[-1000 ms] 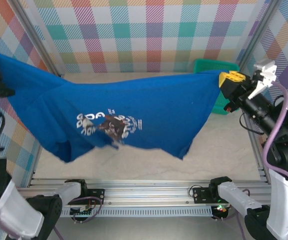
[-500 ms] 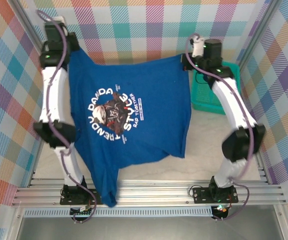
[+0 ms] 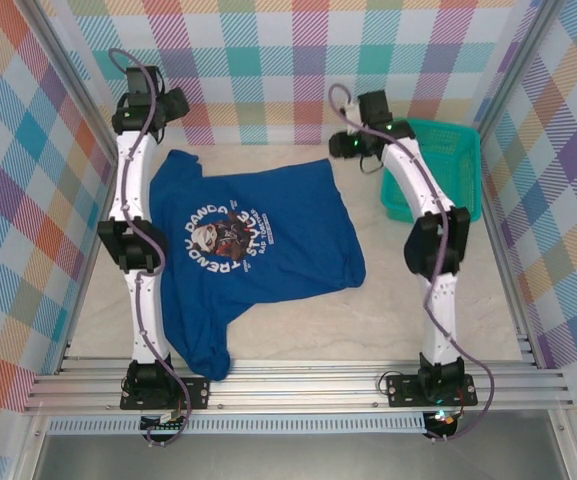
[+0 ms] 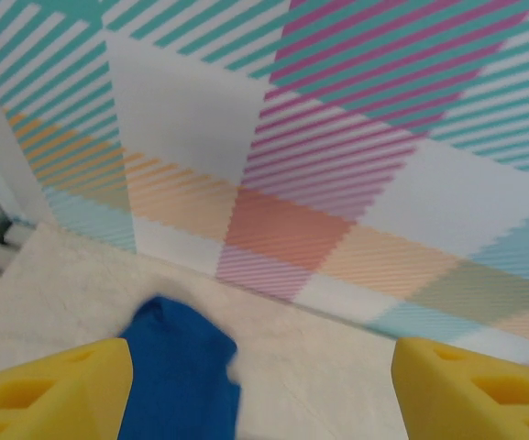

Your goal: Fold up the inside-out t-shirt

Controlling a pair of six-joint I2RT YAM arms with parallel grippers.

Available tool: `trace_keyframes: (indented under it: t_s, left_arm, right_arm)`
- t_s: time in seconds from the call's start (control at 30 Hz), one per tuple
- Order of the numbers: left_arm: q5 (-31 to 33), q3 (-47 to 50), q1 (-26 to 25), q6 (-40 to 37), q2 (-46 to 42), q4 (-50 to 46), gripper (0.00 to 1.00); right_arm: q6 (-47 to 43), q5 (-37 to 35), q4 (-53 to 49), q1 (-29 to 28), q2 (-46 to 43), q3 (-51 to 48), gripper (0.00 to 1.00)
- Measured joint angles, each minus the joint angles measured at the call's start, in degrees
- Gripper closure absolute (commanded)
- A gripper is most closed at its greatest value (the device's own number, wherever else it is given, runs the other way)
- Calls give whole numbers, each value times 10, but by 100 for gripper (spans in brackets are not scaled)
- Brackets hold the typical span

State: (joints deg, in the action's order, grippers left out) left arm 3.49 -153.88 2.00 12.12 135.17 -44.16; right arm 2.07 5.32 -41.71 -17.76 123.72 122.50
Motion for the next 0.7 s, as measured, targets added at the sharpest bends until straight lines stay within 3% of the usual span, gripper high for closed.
trace_keyframes:
  t_s: [0.07, 0.13, 0.3, 0.4, 0.5, 0.7]
  left_arm:
    - [-23, 137, -7, 30, -98, 10, 24]
    - [-41, 340, -16, 63, -230, 64, 22]
    - [-73, 737, -90, 140, -481, 182, 21]
    - [-79, 906, -141, 168, -559, 232, 21]
    - [-77, 1035, -151, 187, -592, 263, 21]
    - [-48, 1143, -151, 189, -594, 293, 20]
  right_arm:
    - [4, 1, 27, -31, -117, -173, 55]
    - [9, 2, 41, -66, -221, -312, 53]
    - [43, -26, 72, -120, -383, -571, 44]
    - [76, -53, 91, -147, -399, -669, 40]
    - [99, -75, 108, -159, -382, -716, 40]
    - [122, -116, 162, -159, -318, -709, 52]
